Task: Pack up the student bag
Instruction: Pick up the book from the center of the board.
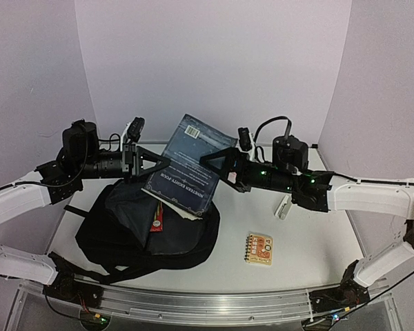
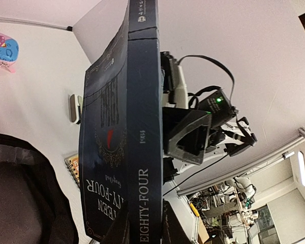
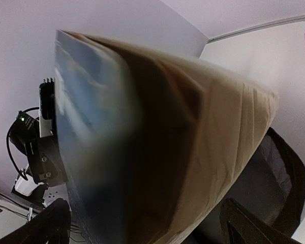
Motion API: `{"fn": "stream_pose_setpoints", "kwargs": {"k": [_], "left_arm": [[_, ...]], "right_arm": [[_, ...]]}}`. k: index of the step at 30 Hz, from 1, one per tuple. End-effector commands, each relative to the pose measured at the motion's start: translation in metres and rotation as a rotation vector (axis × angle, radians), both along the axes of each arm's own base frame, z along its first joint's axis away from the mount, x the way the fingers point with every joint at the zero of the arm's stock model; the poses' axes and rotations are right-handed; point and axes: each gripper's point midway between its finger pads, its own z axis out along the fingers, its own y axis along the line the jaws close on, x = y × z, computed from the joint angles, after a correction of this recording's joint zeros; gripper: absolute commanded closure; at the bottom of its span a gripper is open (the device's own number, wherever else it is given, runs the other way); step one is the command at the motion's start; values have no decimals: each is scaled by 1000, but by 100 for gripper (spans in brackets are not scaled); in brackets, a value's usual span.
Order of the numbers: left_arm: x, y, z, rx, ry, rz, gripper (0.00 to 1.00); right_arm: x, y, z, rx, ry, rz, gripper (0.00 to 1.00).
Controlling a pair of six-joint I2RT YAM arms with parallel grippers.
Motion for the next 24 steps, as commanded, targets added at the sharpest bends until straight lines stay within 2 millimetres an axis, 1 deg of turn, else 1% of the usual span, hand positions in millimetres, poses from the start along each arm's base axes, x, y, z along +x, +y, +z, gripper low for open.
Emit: {"fn": "stream_pose_setpoints", "kwargs": {"k": [1,3,7,10,14,18,21,24], "left_arm": [[-25,6,91,-218,-242,-82,100],[-28,8,100,-231,-258,-90,100],[-34,10,110,-255,-279,-104,100],[-37,12,117,-281,-291,-112,100],[-40,13,121,-290,-304,-125,100],[-42,15,121,-300,-317,-116,100],[-43,16,125,-310,-322,-116,100],[-42,16,127,-316,-322,-117,100]], "right_arm": [[-18,17,35,177,-51,145,2],[-22,21,40,208,-63,184,2],[-31,27,60,291,-107,263,2],[-30,34,63,303,-116,284,2],[-33,41,70,349,-125,336,2],[-42,46,81,404,-136,390,2],[-42,50,78,406,-128,396,2],[-47,55,80,424,-130,418,2]]}}
